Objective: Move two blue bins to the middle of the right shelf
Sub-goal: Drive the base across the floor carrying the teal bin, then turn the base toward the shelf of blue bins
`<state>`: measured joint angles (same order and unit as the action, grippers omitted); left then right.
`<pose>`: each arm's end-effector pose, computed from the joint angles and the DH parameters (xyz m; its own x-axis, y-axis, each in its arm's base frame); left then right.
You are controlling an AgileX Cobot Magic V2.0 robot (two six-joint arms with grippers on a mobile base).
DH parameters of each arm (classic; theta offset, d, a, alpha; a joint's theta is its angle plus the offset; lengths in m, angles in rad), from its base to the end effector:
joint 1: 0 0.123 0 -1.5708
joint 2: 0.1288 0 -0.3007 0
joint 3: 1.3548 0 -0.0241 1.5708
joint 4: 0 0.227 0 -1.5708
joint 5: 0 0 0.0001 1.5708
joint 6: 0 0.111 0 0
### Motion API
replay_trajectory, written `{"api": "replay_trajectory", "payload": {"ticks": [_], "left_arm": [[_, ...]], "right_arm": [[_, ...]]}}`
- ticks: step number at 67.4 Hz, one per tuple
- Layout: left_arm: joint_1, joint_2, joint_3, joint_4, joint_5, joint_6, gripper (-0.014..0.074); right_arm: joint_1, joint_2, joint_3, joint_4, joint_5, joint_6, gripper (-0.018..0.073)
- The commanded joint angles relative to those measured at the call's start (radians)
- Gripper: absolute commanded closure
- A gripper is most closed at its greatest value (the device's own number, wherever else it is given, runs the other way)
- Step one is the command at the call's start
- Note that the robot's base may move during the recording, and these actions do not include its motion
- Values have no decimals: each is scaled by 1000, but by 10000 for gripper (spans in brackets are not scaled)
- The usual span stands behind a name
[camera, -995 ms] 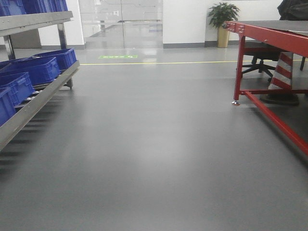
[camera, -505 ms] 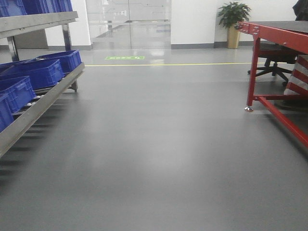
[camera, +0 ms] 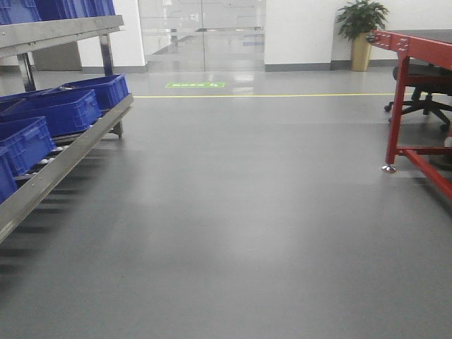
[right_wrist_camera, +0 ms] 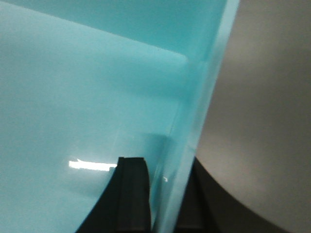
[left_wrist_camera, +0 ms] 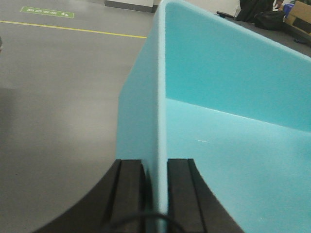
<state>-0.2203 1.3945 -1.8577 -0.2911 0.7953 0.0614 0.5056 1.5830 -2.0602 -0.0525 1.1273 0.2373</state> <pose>0.2610 -0.0818 0.5385 -0.2732 -0.0841 -0.9583 0.3733 0.9088 -0.1862 0.2781 0.1479 0.5033 -0.5514 -0.0619 -0.8319 -0.3390 0.9278 0.1556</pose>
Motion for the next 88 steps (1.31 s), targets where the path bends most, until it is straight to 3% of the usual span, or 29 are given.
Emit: {"api": "replay_trajectory", "payload": {"ticks": [1, 88], "left_arm": [[3, -12, -15, -13, -80, -13, 707], [3, -12, -15, -13, -80, -13, 707]], "right_arm": [[-4, -13, -8, -26, -7, -38, 712], [-4, -13, -8, -26, -9, -38, 712]]}}
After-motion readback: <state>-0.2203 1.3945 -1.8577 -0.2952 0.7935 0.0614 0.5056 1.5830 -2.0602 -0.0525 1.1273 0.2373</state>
